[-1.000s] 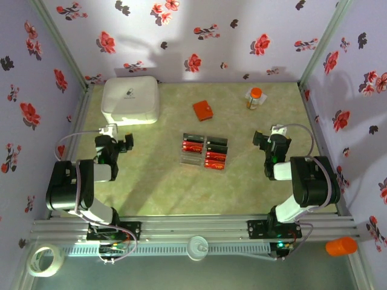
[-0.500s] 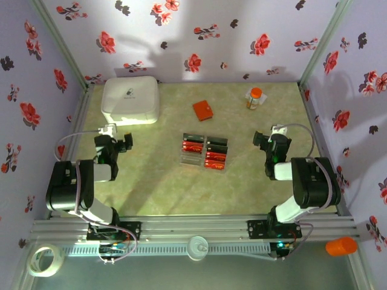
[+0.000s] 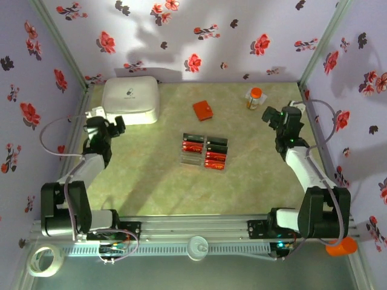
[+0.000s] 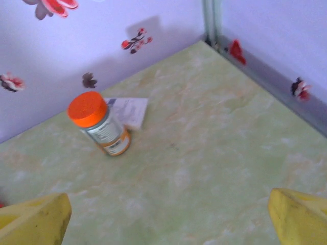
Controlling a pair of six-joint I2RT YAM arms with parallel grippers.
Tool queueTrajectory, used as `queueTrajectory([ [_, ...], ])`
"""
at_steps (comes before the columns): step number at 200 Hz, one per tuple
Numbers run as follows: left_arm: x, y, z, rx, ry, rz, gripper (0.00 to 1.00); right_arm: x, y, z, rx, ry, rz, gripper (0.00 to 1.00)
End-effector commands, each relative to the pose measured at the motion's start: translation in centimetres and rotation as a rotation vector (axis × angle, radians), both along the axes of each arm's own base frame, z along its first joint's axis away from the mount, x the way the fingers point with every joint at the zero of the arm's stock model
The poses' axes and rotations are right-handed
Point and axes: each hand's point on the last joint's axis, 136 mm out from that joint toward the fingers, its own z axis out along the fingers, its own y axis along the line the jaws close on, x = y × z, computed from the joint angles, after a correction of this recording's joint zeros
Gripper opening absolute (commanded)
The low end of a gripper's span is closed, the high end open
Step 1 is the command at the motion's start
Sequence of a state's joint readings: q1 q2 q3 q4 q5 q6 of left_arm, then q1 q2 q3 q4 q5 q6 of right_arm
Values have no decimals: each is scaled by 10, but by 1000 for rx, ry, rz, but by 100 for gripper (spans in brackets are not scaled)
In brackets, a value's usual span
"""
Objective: Put the credit cards into the card holder
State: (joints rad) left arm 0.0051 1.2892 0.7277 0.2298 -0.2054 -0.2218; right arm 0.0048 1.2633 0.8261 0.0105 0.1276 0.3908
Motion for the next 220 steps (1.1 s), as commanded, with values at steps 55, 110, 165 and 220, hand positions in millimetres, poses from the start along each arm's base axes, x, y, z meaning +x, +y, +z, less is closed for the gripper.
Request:
queueTrajectory([
  [55, -54, -34, -36, -178, 305, 36, 100, -90, 210, -29, 99, 314, 618, 90],
  [110, -43, -18, -31, -201, 305, 162, 100, -148, 363, -44, 8, 389, 909, 87],
  [165, -23, 12, -9, -250, 240, 256, 100, -165, 453, -98, -81, 511, 1016, 80],
  [220, -23, 28, 0, -273, 216, 301, 100, -154, 464, -139, -156, 585, 959, 79],
])
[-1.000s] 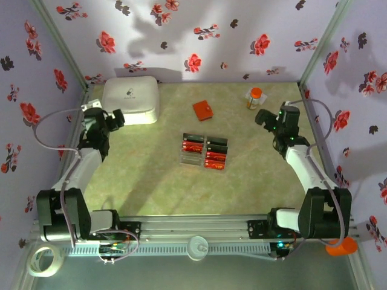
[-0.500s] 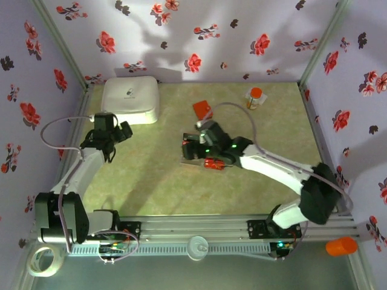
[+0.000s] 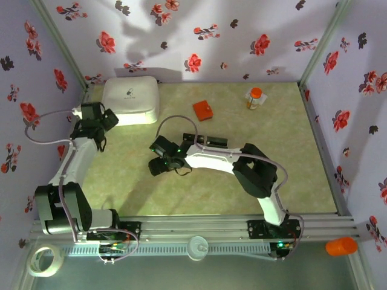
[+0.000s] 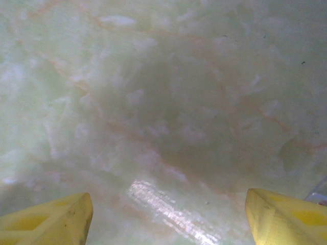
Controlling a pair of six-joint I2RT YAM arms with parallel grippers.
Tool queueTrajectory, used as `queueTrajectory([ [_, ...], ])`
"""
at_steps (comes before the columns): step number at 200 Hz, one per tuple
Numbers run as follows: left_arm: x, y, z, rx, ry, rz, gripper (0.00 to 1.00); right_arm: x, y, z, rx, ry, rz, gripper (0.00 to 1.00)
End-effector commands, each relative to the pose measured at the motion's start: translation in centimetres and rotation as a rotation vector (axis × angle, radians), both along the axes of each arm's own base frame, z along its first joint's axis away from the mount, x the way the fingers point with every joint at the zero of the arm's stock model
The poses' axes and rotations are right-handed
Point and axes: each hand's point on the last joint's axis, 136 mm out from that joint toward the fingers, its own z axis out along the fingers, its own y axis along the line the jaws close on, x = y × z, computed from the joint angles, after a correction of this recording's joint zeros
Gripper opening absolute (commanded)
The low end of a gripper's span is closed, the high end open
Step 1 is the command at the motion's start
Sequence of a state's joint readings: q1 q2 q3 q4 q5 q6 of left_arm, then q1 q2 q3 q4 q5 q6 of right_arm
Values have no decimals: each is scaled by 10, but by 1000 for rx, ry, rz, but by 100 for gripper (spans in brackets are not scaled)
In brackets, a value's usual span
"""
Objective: Put the credit cards into the card holder
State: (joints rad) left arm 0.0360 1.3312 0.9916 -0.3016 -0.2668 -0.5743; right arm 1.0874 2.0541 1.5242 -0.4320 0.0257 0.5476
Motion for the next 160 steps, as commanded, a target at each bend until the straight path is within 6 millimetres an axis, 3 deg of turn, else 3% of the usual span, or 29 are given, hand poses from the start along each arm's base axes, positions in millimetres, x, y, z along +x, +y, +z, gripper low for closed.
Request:
queueTrajectory([
  [1, -1, 6, 4, -9, 1, 35, 100, 7, -3, -5, -52, -10, -44, 79],
  [43, -1, 6, -1, -26, 7, 42, 100, 8, -13, -21, -120, -9, -63, 79],
  [89, 1, 5, 1, -29, 0, 42, 100, 11, -40, -27, -209, -56, -82, 79],
  [133, 0, 5, -1, -33, 1, 40, 100, 20, -79, -29, -302, -102, -126, 79],
  [160, -3, 4, -3, -34, 2, 40, 100, 33, -112, -30, -317, -100, -187, 79],
])
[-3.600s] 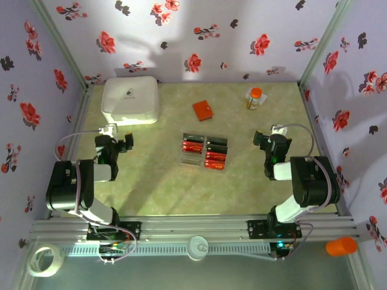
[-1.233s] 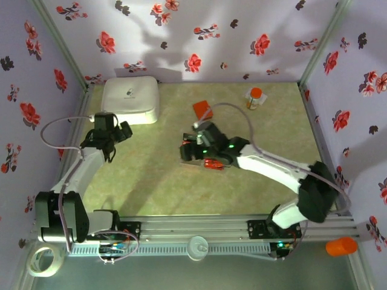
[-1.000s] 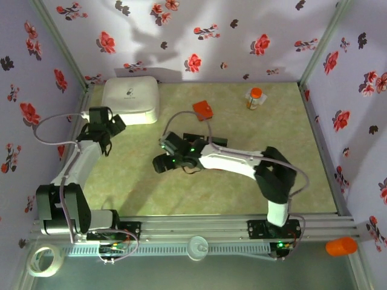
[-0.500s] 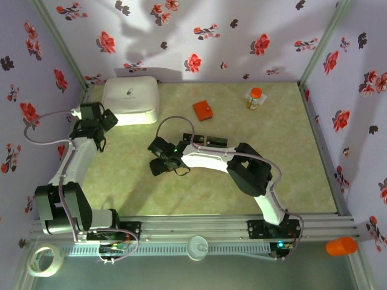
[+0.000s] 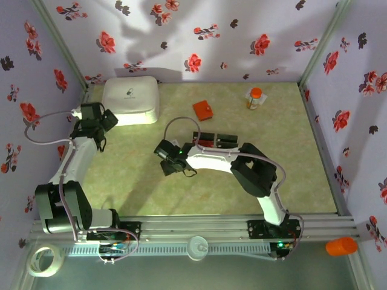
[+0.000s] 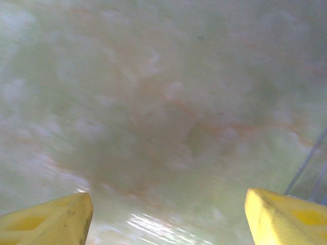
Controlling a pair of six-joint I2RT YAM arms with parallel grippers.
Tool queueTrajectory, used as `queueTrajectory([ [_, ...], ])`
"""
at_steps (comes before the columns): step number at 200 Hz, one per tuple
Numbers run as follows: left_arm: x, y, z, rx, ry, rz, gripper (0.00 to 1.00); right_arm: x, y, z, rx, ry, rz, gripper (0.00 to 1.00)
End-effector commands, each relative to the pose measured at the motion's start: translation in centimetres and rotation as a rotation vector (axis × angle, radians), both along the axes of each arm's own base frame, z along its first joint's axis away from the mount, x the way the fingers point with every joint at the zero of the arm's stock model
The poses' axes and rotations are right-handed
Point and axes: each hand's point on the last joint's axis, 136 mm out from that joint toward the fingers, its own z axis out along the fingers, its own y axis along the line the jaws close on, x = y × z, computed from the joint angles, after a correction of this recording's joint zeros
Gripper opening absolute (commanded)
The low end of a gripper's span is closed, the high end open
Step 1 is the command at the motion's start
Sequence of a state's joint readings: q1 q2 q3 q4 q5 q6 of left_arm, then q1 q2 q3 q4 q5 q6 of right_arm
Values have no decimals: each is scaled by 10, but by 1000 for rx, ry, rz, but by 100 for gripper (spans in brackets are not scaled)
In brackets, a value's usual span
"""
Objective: Put the credit cards into the card holder
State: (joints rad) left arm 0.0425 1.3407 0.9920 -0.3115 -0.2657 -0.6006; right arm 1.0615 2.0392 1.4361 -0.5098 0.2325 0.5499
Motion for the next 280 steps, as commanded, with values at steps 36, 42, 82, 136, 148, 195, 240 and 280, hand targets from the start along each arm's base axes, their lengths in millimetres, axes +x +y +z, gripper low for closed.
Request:
queueTrajectory([
  [36, -3, 1, 2, -22, -21, 17, 100, 38, -96, 1, -107, -25, -149, 80],
  [42, -3, 1, 2, -24, -21, 17, 100, 42, -103, 3, -108, -27, -160, 80],
  [82, -5, -2, 3, -40, -25, 7, 100, 62, -134, 9, -74, -11, -199, 80],
  [136, -10, -18, -1, -92, -21, -50, 100, 77, -94, 85, 226, 0, -139, 80],
  [148, -11, -25, -2, -108, -19, -74, 100, 89, -91, 101, 300, 7, -179, 80],
  [195, -18, -72, -6, -181, -7, -189, 100, 157, -94, 145, 544, 13, -393, 81],
  [240, -18, -115, -3, -205, -26, -283, 100, 197, -99, 123, 466, 27, -579, 77],
  [280, -16, -129, -3, -221, -41, -310, 100, 214, -120, 91, 497, -26, -840, 62],
])
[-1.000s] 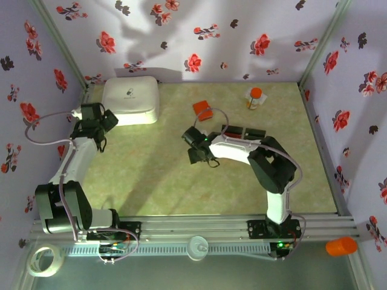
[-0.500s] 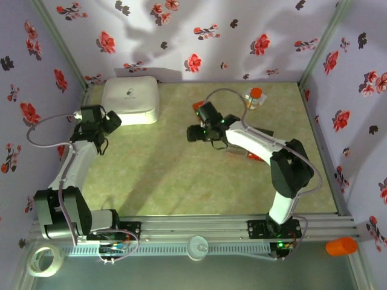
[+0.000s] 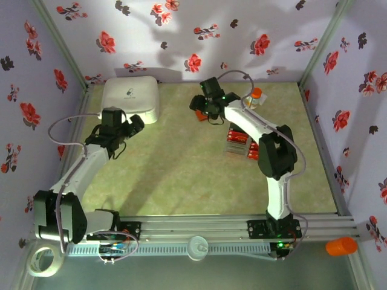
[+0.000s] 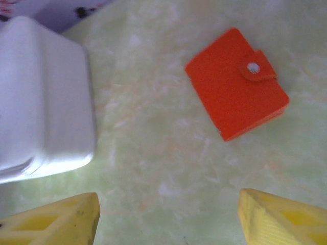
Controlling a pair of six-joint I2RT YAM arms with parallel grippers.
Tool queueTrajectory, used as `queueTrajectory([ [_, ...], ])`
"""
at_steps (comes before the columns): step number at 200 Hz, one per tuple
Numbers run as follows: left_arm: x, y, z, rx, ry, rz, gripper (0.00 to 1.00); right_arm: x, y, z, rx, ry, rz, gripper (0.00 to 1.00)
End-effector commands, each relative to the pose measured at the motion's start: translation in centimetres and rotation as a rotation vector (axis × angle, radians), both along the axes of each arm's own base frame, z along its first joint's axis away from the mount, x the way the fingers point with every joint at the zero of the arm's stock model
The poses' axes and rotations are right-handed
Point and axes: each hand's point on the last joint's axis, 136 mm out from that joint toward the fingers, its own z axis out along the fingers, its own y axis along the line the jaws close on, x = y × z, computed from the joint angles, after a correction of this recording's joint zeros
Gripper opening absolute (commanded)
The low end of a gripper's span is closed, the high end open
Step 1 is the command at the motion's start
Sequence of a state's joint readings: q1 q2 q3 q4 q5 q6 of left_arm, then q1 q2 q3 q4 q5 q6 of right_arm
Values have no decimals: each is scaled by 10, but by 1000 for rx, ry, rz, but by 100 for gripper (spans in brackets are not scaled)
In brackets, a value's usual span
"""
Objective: Put the credit cards into the card holder
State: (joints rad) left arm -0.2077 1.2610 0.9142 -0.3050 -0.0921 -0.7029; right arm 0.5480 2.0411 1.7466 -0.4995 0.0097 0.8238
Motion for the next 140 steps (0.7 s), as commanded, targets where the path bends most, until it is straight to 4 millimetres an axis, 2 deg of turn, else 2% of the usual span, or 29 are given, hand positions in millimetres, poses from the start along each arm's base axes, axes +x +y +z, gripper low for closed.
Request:
queueTrajectory([
  [1, 1, -7, 4, -32, -24, 1, 100, 6, -19, -21, 18, 27, -216, 62],
  [51, 2, -15, 3, -36, -24, -22, 100, 17, -21, -57, 149, 43, -390, 48],
  [86, 3, -20, 3, -41, -24, -49, 100, 22, -23, -74, 152, 49, -439, 45],
  [140, 7, -26, -1, -52, -13, -76, 100, 33, -27, -91, 163, 58, -481, 41],
])
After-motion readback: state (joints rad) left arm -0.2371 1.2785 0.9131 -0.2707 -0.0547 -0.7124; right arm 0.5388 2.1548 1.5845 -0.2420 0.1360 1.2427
